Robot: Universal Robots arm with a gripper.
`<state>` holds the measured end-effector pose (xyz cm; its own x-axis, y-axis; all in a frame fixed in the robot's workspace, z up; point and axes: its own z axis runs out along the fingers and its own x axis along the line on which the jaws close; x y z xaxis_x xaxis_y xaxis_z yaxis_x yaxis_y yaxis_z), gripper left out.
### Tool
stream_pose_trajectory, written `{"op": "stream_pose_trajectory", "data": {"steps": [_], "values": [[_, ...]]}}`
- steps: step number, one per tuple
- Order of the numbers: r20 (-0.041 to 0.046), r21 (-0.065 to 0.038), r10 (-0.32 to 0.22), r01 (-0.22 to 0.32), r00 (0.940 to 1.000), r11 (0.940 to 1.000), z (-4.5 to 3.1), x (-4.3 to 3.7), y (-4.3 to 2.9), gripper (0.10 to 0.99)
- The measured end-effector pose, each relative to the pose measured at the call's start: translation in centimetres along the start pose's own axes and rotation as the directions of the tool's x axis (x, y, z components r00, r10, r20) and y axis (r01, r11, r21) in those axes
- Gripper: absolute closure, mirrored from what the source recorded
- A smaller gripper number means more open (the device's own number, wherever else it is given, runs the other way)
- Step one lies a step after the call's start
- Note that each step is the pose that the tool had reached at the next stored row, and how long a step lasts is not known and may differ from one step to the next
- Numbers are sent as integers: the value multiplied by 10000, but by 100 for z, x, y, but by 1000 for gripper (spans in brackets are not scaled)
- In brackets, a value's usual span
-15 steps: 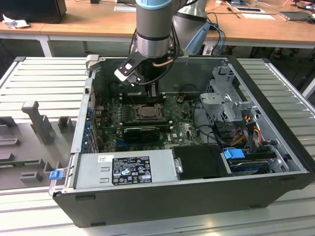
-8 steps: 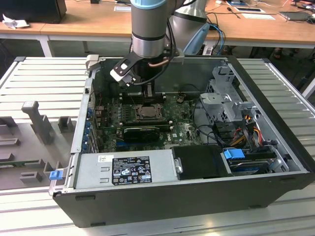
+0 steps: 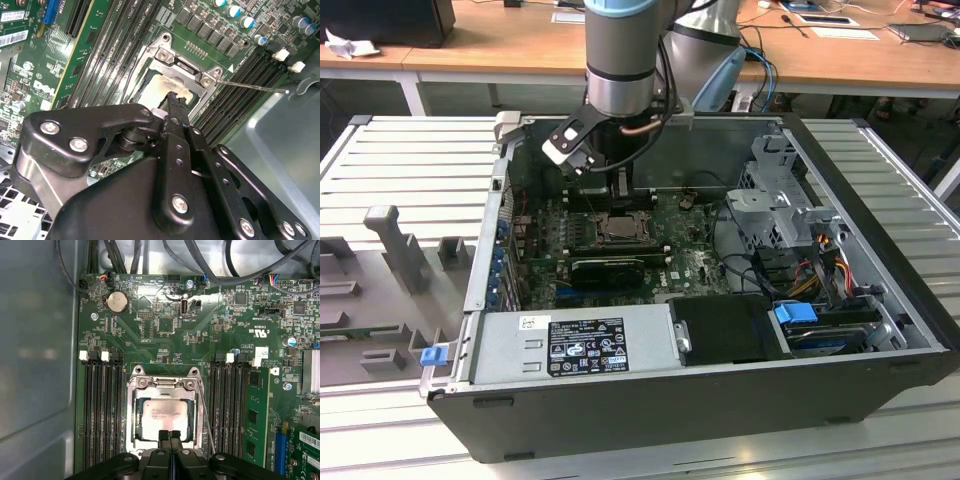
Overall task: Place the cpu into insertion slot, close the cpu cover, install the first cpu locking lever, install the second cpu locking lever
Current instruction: 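Install the first cpu locking lever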
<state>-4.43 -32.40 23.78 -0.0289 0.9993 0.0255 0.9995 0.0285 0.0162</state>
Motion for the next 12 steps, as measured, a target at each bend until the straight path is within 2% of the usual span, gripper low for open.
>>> {"op": "stream_pose_trajectory", "data": {"steps": [5, 12], "values": [[-3, -2, 0, 0, 10000, 10000, -45, 2, 1, 980], [0, 0, 0, 0, 10000, 10000, -68, 2, 1, 980]]}}
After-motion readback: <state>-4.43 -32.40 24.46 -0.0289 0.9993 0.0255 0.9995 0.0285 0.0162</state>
